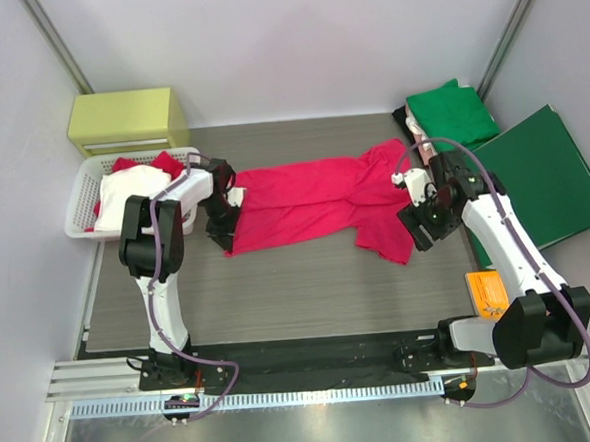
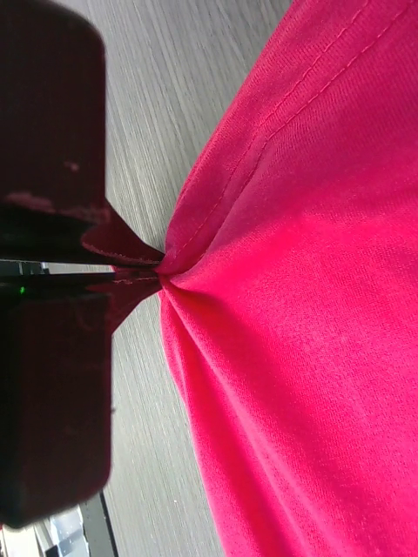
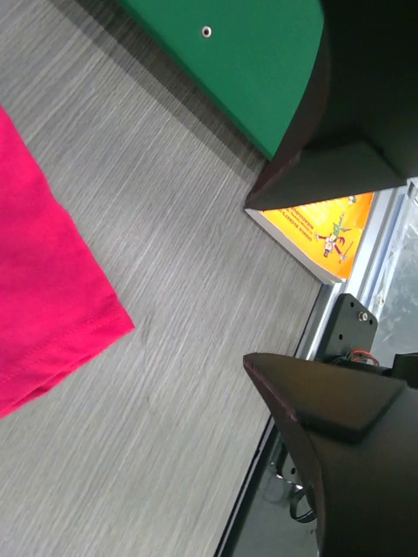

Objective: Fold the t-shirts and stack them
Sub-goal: Grap the side of the flattened tshirt closest away from the robot with both arms

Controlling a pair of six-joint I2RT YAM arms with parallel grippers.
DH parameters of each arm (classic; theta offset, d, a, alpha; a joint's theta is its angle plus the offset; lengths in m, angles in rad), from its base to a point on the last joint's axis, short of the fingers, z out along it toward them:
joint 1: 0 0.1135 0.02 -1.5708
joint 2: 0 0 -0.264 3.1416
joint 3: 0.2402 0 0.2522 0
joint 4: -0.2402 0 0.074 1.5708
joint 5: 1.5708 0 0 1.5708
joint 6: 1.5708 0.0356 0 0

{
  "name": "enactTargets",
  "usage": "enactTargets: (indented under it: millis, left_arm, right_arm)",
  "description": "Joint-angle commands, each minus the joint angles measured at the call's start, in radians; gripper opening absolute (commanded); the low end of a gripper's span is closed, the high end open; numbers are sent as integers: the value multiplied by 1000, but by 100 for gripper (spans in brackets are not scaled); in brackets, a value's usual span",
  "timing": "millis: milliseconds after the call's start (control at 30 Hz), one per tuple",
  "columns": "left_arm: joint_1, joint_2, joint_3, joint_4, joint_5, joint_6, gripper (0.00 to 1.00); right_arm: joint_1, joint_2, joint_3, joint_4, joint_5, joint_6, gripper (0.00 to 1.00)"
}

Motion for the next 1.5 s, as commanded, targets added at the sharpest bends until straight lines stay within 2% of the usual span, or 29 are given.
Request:
enactTargets:
  millis: [0,133,233,433,567,833,1367,1433,1467]
  left_arm:
    - [8,-9,12,2,14,-5,0]
    - [8,-15,18,1,20,-5,0]
    - [8,-11,21,1,29,-5,0]
    - [8,-8,26,9,37,-3,0]
    - [8,-11,21,12,40,0,0]
    - [8,-8,20,15,38,5,0]
    - [8,15,35,10,52,6,0]
    - [8,8,32,9,52,9,0]
    - [8,8,32,9,52,9,0]
  right_arm:
    - [0,18,-12,-58,8,-54,77]
    - [1,98,-68,-59,50,-88,79]
    - [0,135,-87,-27,49,-86,74]
    - [47,216,-115,99,15,-36,73]
    - [78,242,-130,239,27,-2,73]
    - [87,348,-135,358,22,31,68]
    - [108,373,-210,375,-5,54,63]
    - [108,386,-214,393,-5,55,48]
    - [108,394,-214,396,-8,60,35]
